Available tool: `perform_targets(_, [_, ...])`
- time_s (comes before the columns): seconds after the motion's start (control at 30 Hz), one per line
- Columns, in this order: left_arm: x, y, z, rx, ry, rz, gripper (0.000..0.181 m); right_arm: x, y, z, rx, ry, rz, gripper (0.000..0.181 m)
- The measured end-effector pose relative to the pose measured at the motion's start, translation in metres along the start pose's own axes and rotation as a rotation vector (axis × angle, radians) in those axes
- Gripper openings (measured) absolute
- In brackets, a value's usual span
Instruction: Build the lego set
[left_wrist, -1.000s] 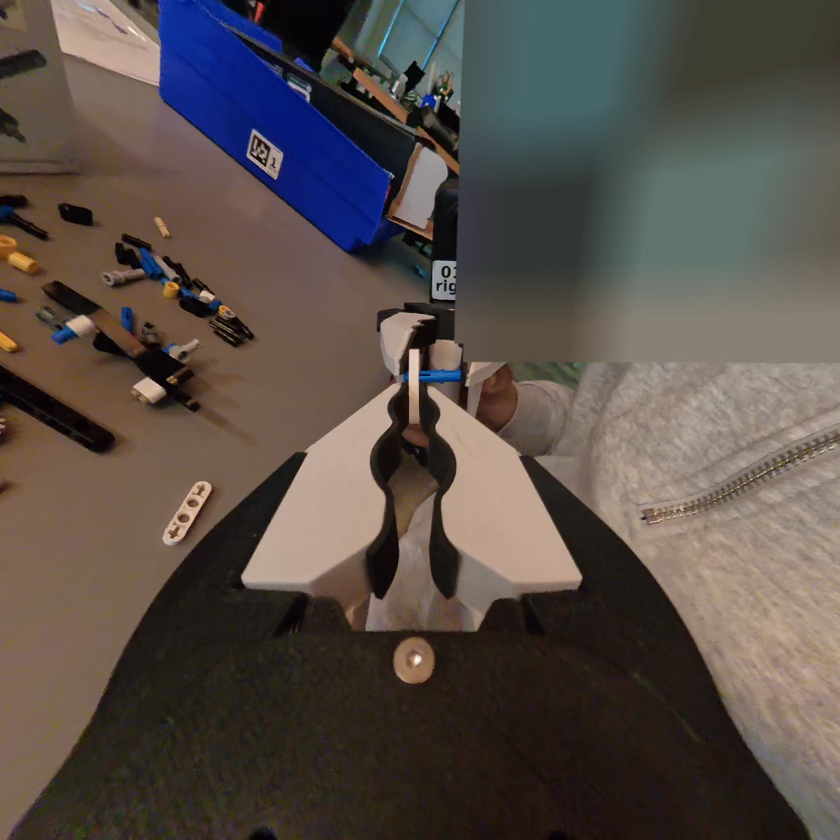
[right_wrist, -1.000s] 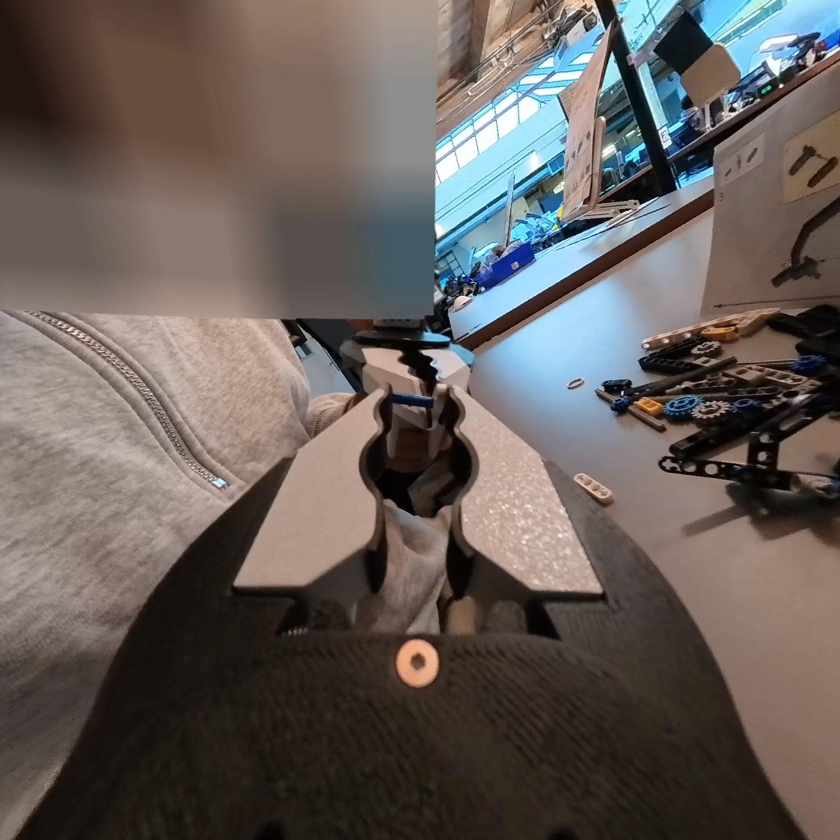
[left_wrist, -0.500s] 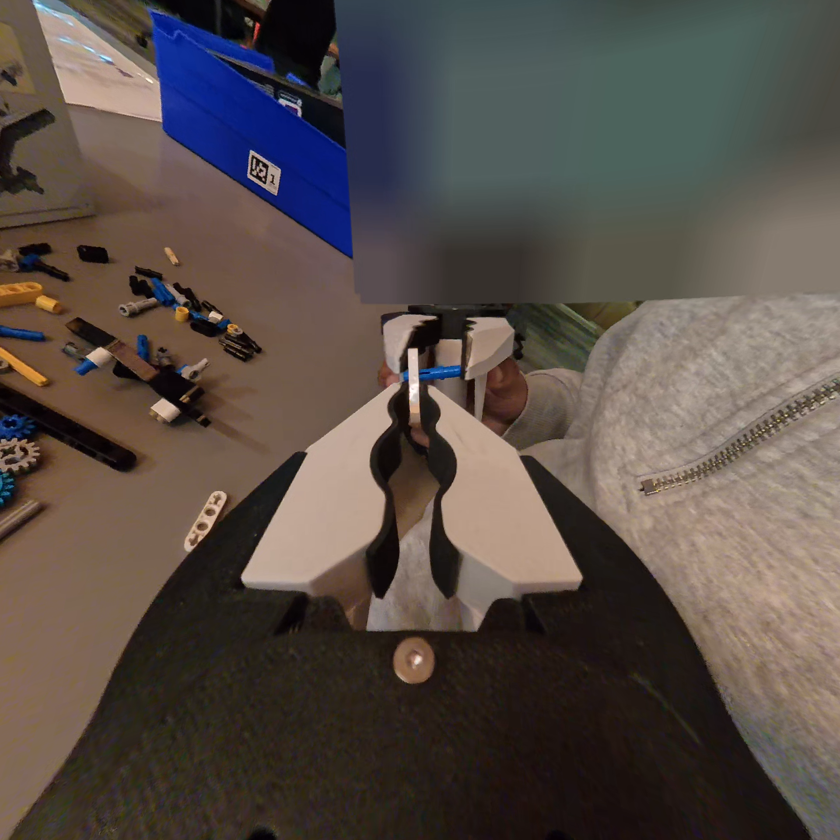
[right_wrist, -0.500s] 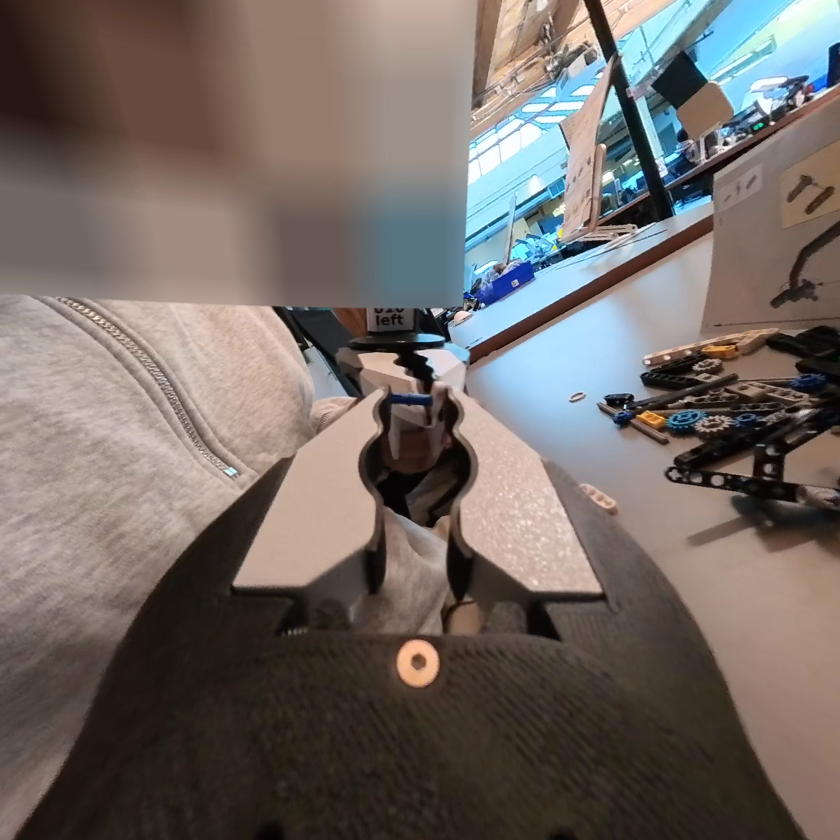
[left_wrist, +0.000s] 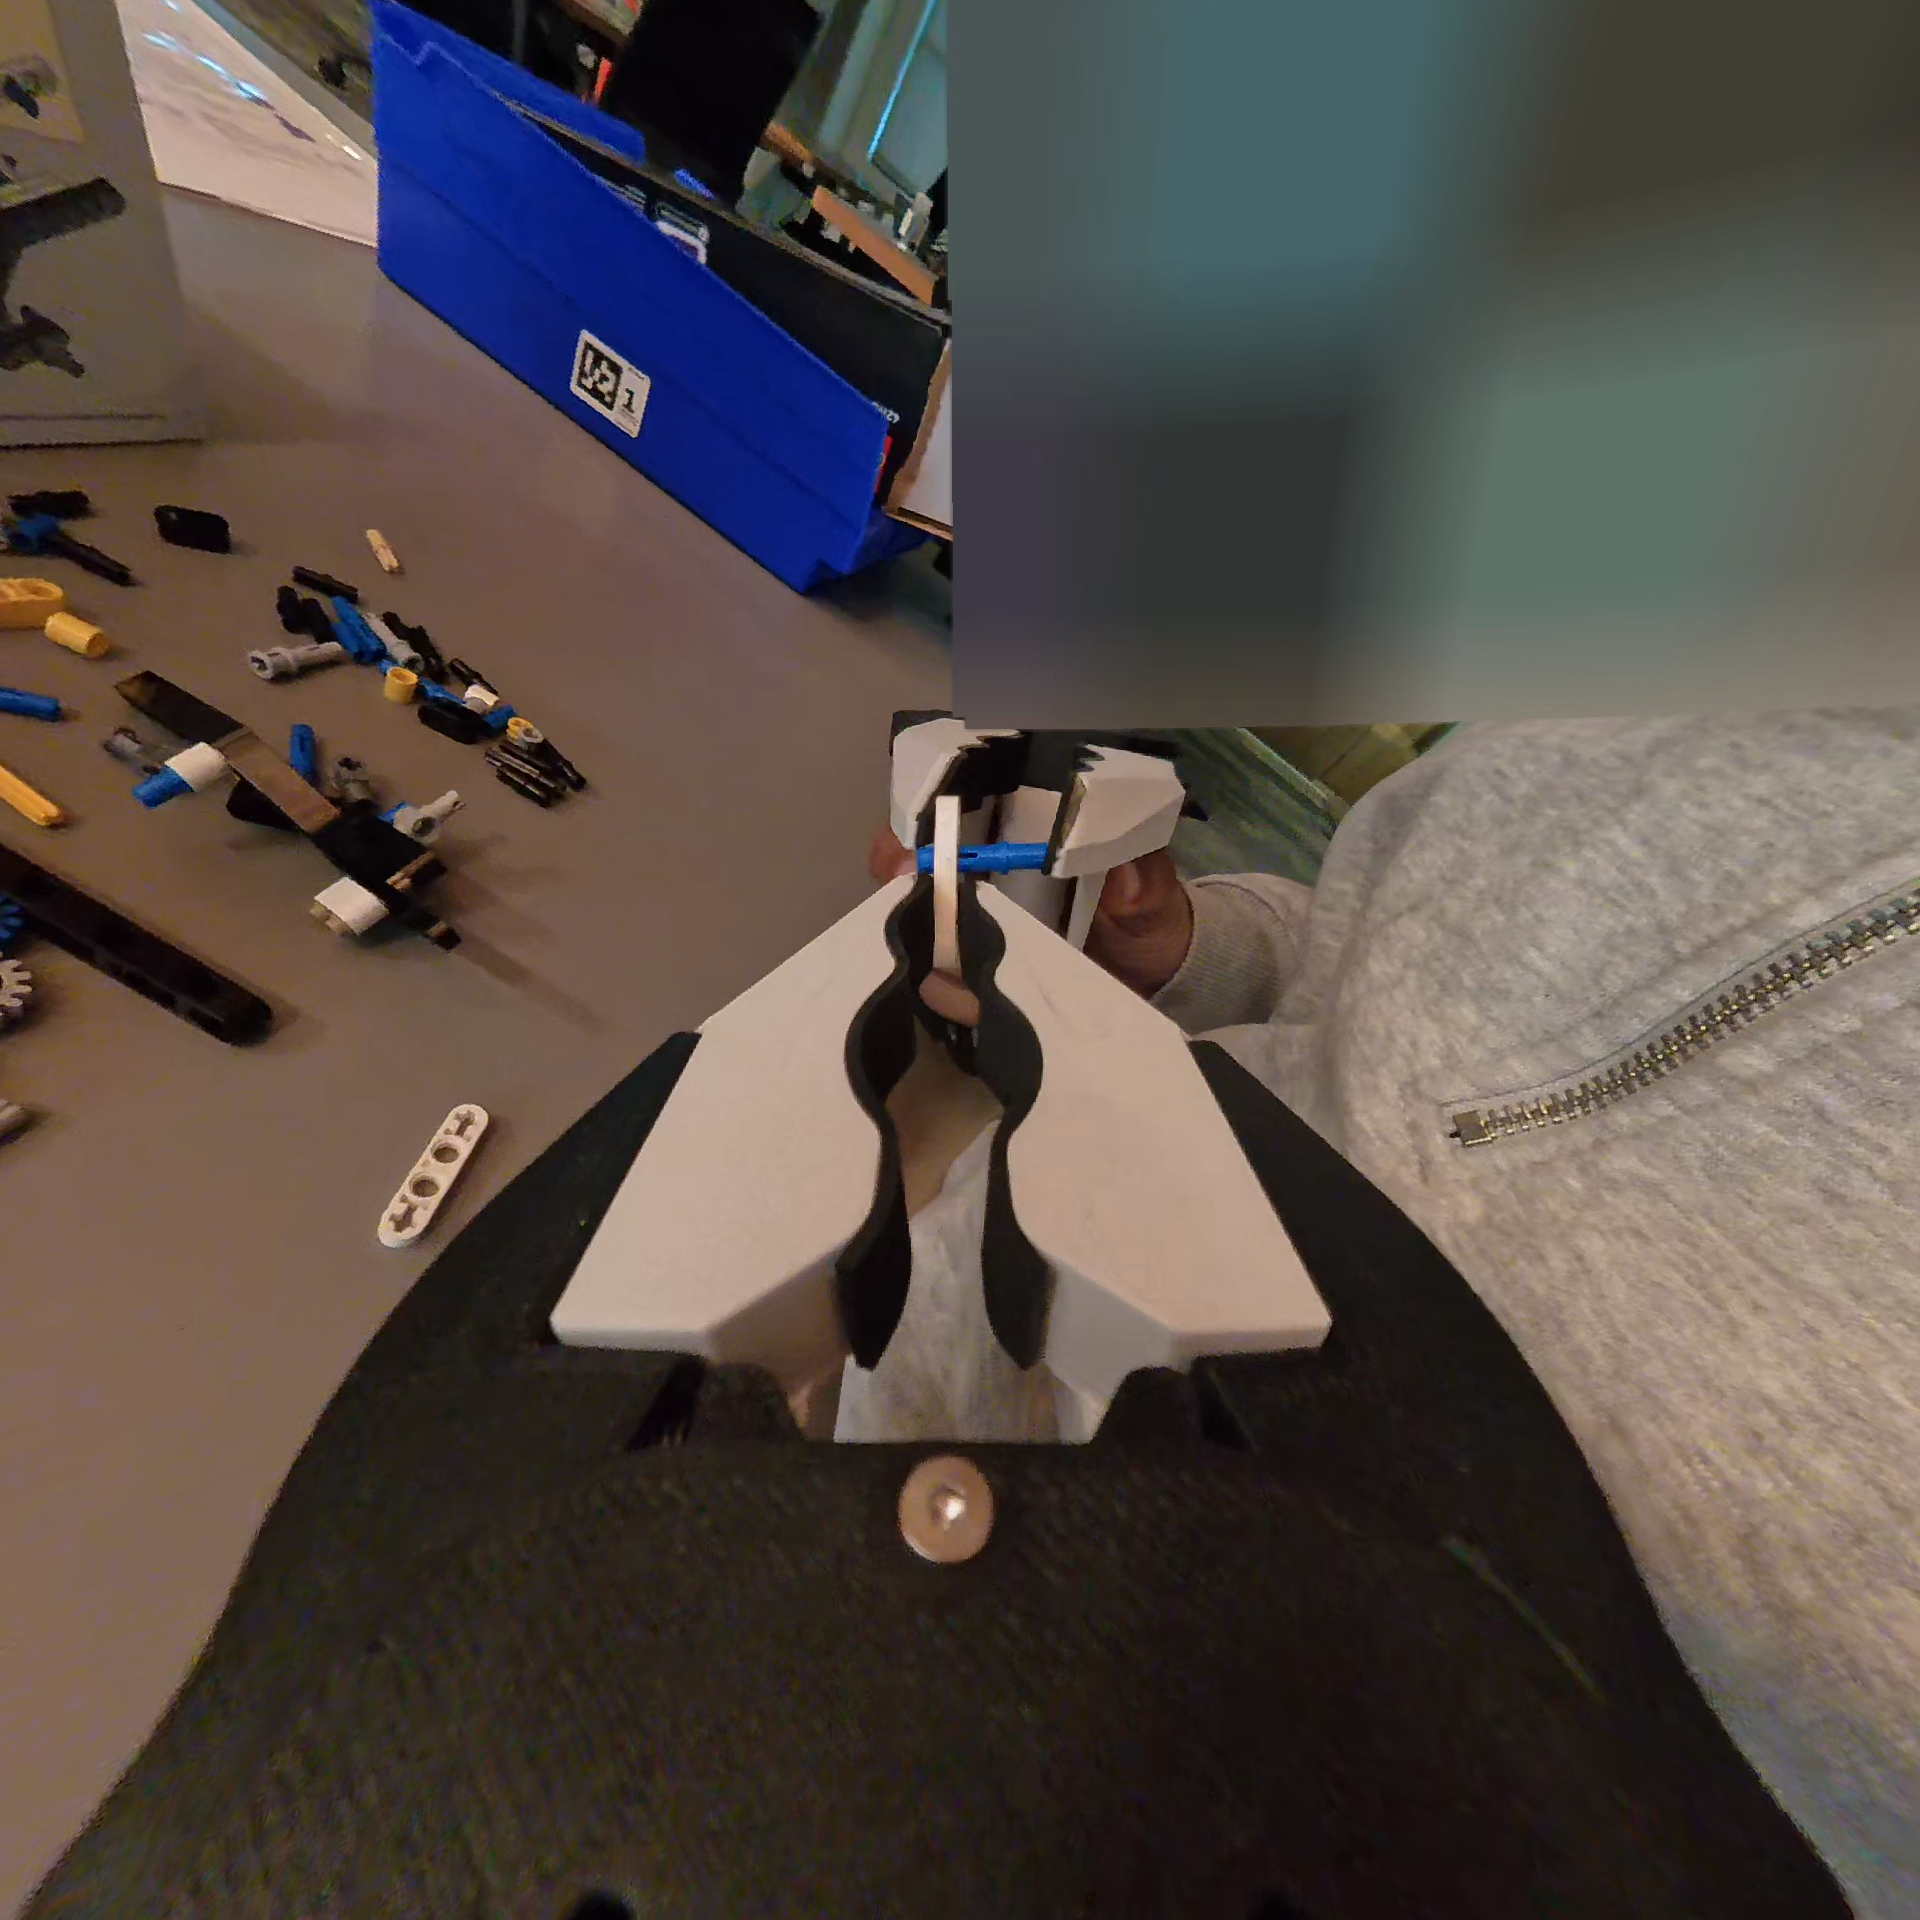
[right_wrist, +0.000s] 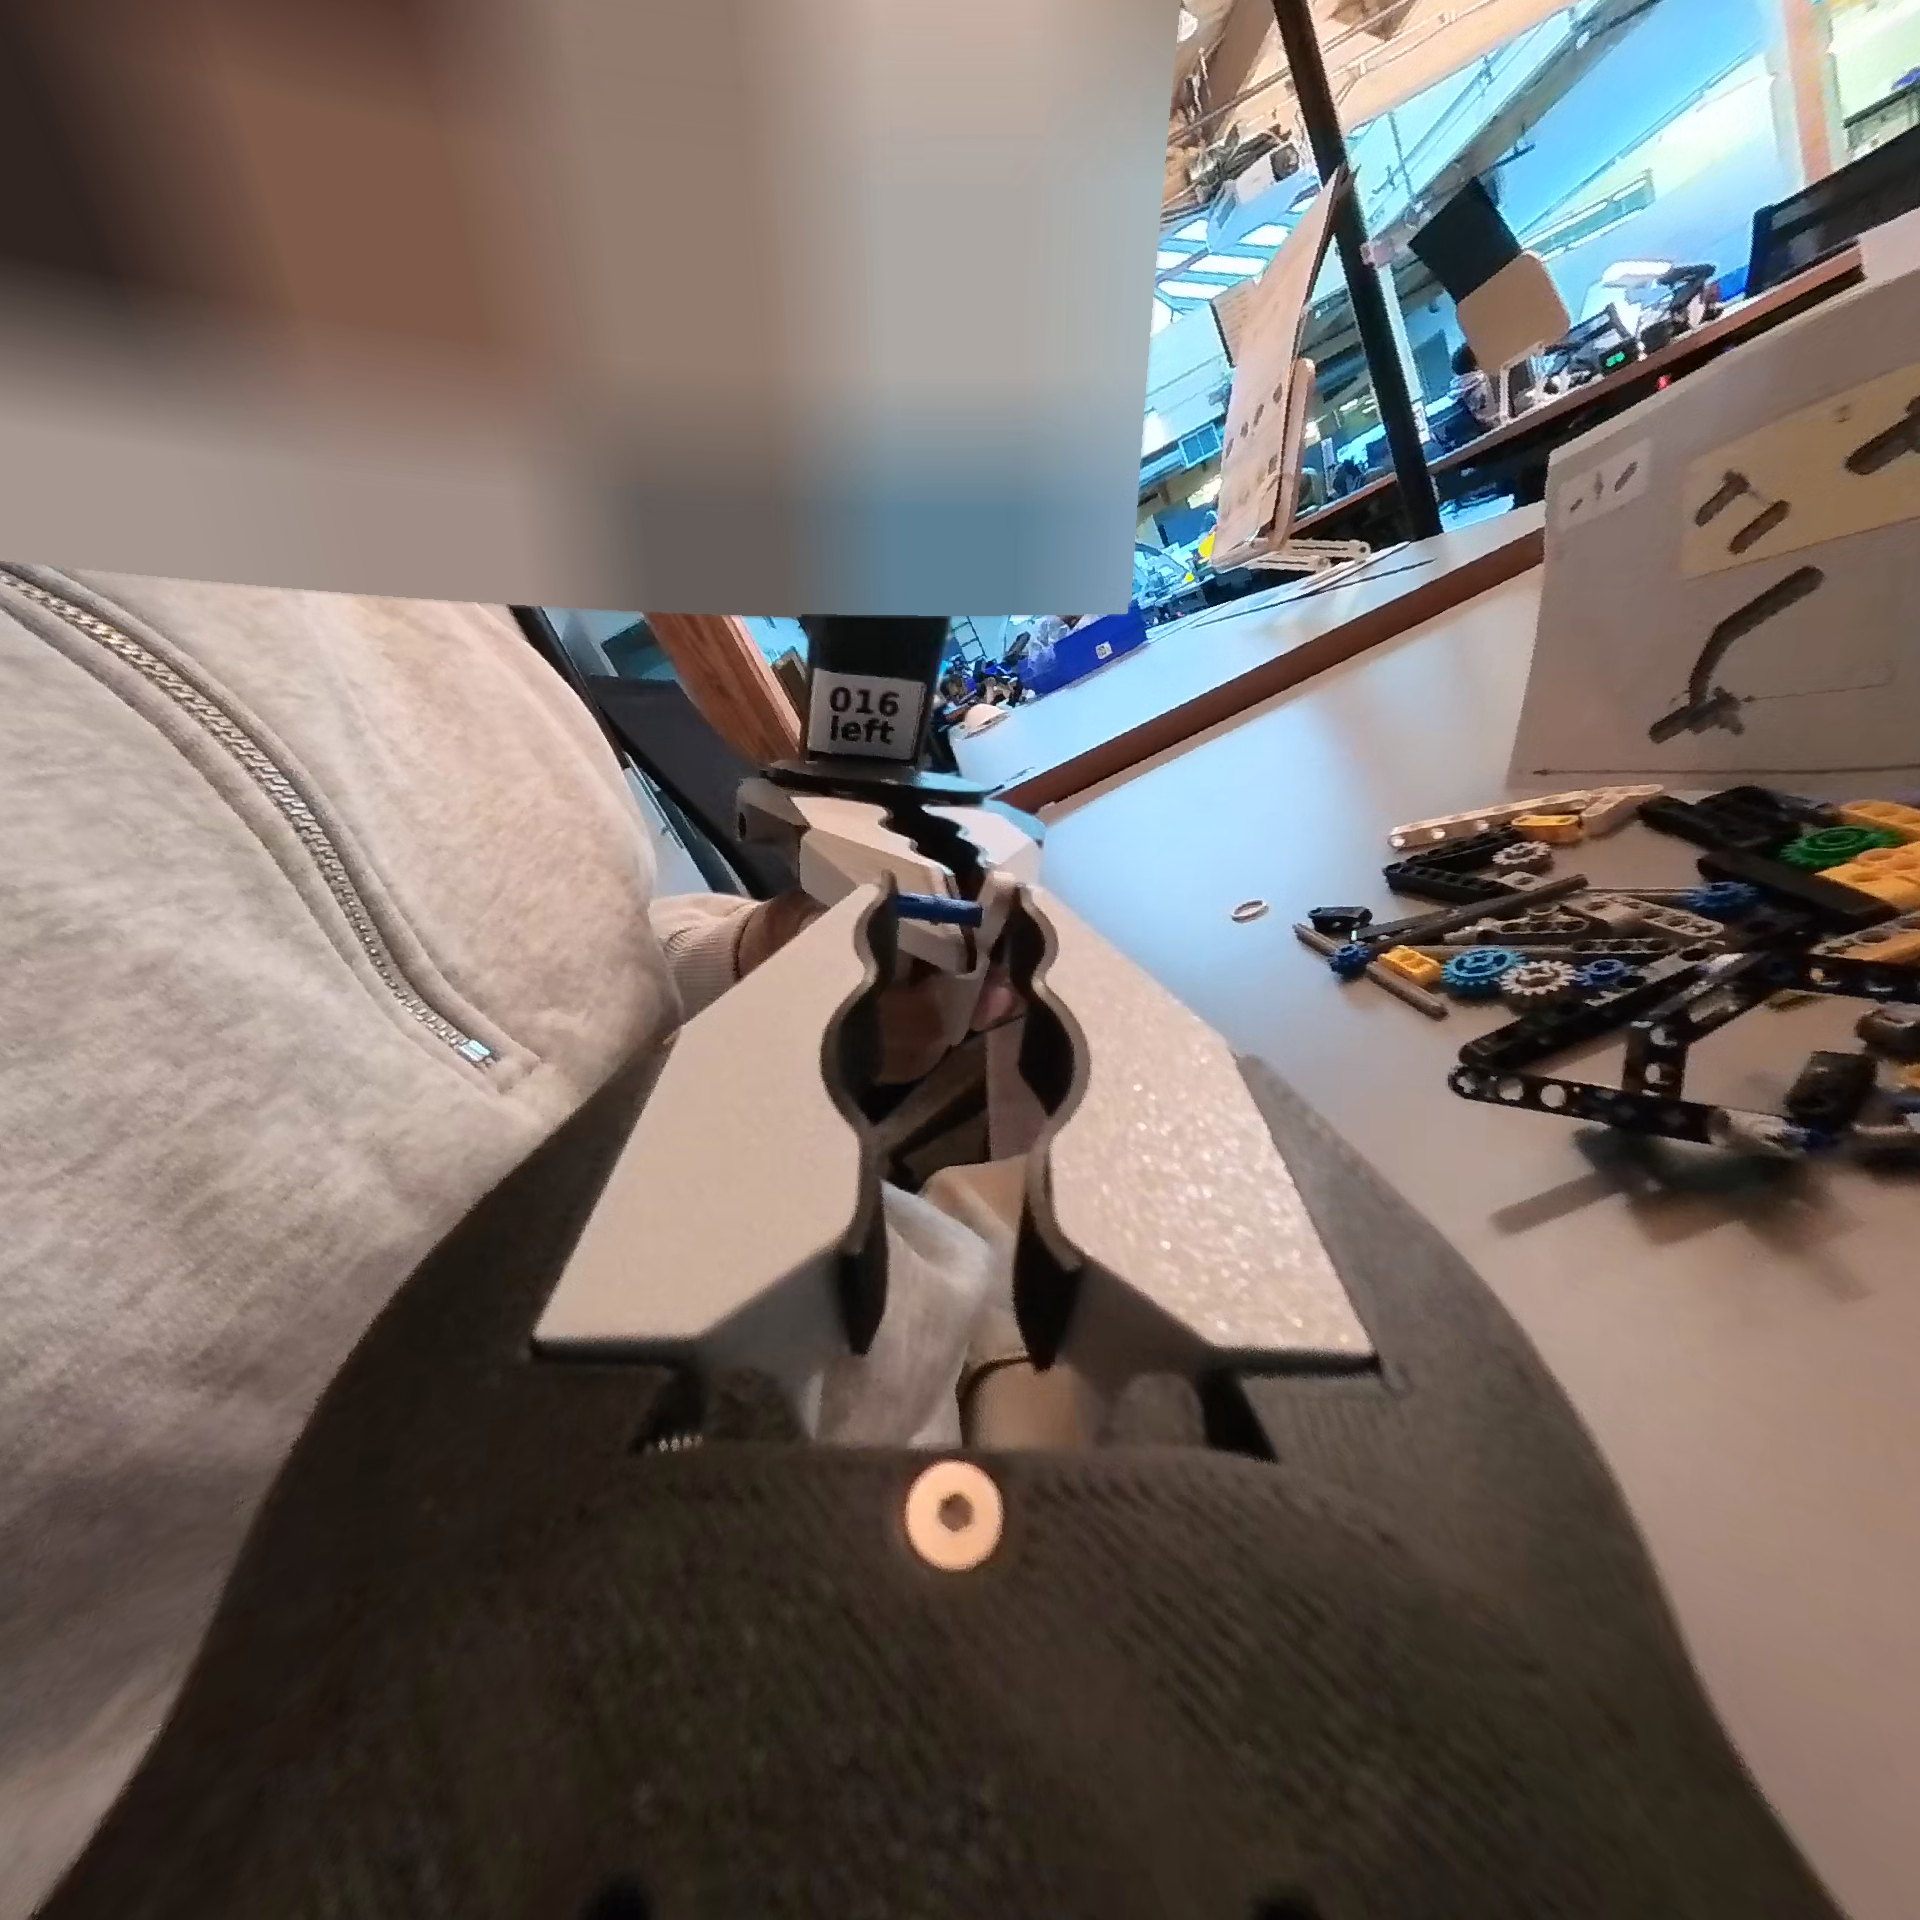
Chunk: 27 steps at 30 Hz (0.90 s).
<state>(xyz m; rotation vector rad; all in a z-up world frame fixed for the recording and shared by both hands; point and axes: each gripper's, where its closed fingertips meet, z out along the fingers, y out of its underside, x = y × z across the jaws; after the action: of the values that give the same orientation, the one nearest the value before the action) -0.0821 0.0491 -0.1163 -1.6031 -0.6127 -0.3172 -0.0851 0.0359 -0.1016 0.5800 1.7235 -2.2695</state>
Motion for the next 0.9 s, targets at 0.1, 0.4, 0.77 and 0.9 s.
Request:
perform_targets(0.1, [-0.001,0.0,-0.001,0.001,-0.004,0.011,0.002,0.003,0.0,0.001,-0.006,0.017,0.0,0.01])
perform_targets(0.4, [0.004,0.0,-0.001,-0.003,0.018,0.027,0.001,0.003,-0.003,0.0,0.019,-0.011,0.073,0.002])
perform_targets(0.77, [-0.013,0.006,-0.004,-0.014,-0.063,-0.046,0.001,0.011,-0.012,-0.003,0.058,0.032,0.09,0.02])
perform_targets(0.9, [-0.025,0.022,-0.008,-0.12,-0.102,-0.082,0.001,0.014,0.002,0.0,-0.104,0.116,-0.097,0.029])
